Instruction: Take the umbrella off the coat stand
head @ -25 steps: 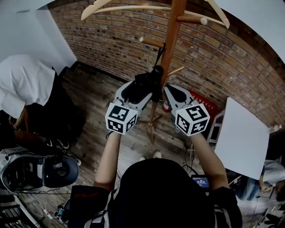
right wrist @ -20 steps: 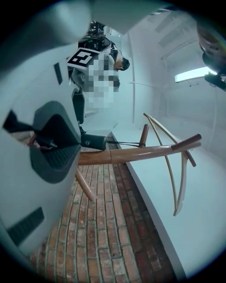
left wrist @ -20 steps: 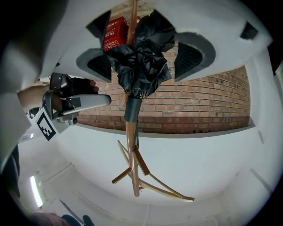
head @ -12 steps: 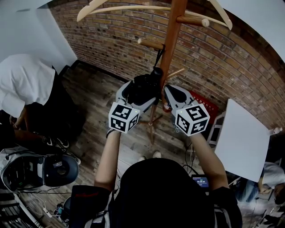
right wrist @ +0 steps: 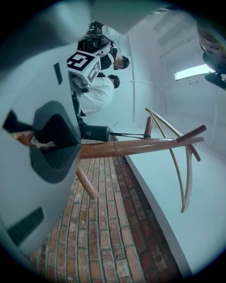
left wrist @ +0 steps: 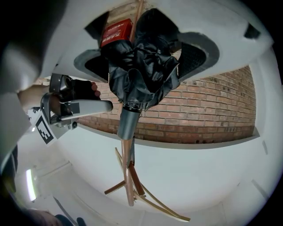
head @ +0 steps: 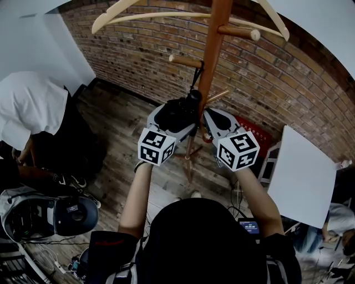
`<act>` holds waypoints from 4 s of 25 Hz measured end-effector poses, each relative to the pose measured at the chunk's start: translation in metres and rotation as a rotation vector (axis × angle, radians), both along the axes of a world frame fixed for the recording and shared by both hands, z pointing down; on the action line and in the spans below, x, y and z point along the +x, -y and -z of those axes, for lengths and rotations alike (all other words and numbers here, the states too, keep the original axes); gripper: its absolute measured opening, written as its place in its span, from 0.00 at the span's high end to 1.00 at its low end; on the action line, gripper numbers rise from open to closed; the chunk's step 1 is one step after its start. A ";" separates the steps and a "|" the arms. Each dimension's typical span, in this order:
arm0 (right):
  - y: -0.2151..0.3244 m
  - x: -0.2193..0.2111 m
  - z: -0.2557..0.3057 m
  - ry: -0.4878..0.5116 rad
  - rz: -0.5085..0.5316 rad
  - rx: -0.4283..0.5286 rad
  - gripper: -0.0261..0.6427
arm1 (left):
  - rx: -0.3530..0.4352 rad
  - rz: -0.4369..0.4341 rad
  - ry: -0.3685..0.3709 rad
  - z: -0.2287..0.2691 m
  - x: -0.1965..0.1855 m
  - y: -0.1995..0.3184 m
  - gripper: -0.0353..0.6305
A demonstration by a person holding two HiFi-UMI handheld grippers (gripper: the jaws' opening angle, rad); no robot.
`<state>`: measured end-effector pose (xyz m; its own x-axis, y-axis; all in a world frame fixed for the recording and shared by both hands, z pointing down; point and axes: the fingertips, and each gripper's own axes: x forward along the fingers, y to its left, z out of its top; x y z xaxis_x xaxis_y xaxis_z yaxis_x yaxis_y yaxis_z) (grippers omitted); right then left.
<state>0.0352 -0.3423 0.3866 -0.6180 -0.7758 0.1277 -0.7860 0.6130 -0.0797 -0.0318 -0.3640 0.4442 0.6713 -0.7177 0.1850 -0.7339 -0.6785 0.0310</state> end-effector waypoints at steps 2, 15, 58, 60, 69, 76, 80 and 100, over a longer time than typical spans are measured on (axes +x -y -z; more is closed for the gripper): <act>0.002 0.000 0.001 0.003 -0.004 0.000 0.92 | -0.005 -0.007 -0.008 -0.001 0.001 0.003 0.25; 0.011 0.010 -0.005 0.008 -0.027 -0.009 0.92 | -0.017 -0.027 -0.022 -0.006 0.015 0.016 0.25; 0.017 0.022 -0.011 0.026 -0.036 -0.041 0.92 | -0.025 0.052 0.088 -0.001 0.004 0.025 0.54; 0.017 0.021 -0.011 0.029 -0.034 -0.041 0.92 | -0.024 0.052 0.087 0.001 0.004 0.026 0.54; 0.016 0.017 -0.005 0.031 -0.024 -0.034 0.92 | -0.001 0.049 0.058 0.022 0.003 0.023 0.55; 0.012 0.018 0.003 0.035 -0.020 -0.022 0.92 | 0.007 0.055 0.020 0.038 0.001 0.018 0.55; 0.009 0.017 0.003 0.034 -0.019 -0.014 0.92 | 0.019 0.066 0.001 0.044 -0.004 0.015 0.55; -0.007 0.002 0.018 0.049 -0.012 0.010 0.92 | 0.083 0.110 -0.050 0.089 -0.036 -0.002 0.55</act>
<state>0.0367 -0.3358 0.3683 -0.6136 -0.7845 0.0899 -0.7889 0.6041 -0.1127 -0.0676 -0.3619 0.3556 0.5949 -0.7987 0.0905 -0.8028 -0.5961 0.0169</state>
